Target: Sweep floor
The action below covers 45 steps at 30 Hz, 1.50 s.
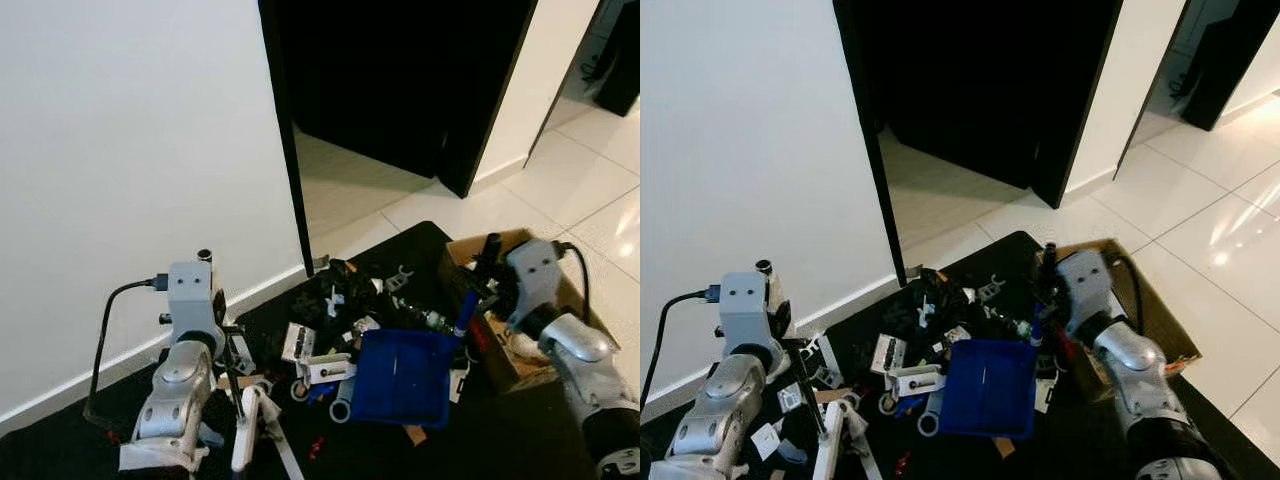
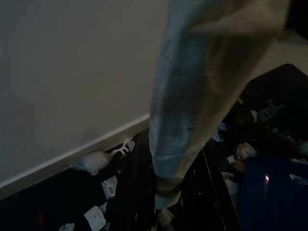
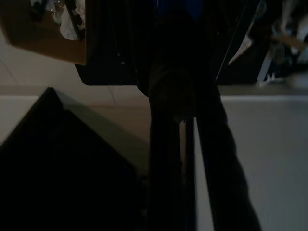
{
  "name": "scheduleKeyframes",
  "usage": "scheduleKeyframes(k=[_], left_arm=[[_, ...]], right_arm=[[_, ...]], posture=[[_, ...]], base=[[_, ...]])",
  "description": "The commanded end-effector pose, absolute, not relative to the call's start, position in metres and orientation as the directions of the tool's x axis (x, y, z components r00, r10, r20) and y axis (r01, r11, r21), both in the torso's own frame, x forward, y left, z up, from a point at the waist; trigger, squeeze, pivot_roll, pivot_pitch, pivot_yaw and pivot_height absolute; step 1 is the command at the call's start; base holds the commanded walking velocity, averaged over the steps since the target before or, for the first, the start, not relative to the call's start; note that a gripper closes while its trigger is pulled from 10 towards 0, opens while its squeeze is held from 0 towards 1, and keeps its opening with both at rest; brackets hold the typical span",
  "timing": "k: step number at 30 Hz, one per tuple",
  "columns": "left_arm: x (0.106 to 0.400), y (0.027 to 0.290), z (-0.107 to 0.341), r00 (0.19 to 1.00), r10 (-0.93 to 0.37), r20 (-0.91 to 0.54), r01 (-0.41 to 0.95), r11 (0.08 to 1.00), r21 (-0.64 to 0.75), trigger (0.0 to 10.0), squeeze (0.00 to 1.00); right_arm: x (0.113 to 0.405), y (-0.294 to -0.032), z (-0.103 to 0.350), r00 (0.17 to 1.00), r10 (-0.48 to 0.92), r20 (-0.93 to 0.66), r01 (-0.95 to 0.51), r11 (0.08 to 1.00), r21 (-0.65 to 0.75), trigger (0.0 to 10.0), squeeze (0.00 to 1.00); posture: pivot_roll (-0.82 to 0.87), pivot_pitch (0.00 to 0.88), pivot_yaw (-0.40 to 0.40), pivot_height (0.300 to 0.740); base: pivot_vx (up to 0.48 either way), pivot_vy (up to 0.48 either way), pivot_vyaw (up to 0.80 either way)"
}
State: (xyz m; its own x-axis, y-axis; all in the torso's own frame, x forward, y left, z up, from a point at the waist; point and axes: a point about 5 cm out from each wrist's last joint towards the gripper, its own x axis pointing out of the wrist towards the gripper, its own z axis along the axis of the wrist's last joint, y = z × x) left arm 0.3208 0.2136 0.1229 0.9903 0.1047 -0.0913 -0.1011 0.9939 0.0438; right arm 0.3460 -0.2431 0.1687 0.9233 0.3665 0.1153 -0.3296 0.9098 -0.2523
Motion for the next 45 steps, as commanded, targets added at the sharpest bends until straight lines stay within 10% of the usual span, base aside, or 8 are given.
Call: scheduleKeyframes(k=[1, 34, 45], left_arm=[[0.319, 0.223, 0.116, 0.983, 0.147, -0.109, -0.137, 0.986, 0.096, 10.0, 0.0], [0.325, 0.21, 0.104, 0.989, 0.097, -0.111, -0.086, 0.991, 0.099, 10.0, 0.0], [0.324, 0.207, 0.101, 0.989, 0.087, -0.119, -0.076, 0.992, 0.098, 10.0, 0.0]], right_arm=[[0.344, -0.255, 0.189, 0.919, 0.341, 0.197, -0.3, 0.93, -0.211, 10.0, 0.0], [0.297, -0.313, 0.173, 0.932, 0.344, -0.114, -0.361, 0.856, -0.37, 10.0, 0.0], [0.291, -0.29, 0.118, 0.887, 0.371, -0.274, -0.453, 0.814, -0.363, 10.0, 0.0]], posture=[[0.08, 0.256, 0.068, 0.74], [0.04, 0.236, 0.082, 0.74], [0.05, 0.238, 0.088, 0.74]], base=[[0.0, 0.0, 0.0], [0.0, 0.0, 0.0], [0.0, 0.0, 0.0]])
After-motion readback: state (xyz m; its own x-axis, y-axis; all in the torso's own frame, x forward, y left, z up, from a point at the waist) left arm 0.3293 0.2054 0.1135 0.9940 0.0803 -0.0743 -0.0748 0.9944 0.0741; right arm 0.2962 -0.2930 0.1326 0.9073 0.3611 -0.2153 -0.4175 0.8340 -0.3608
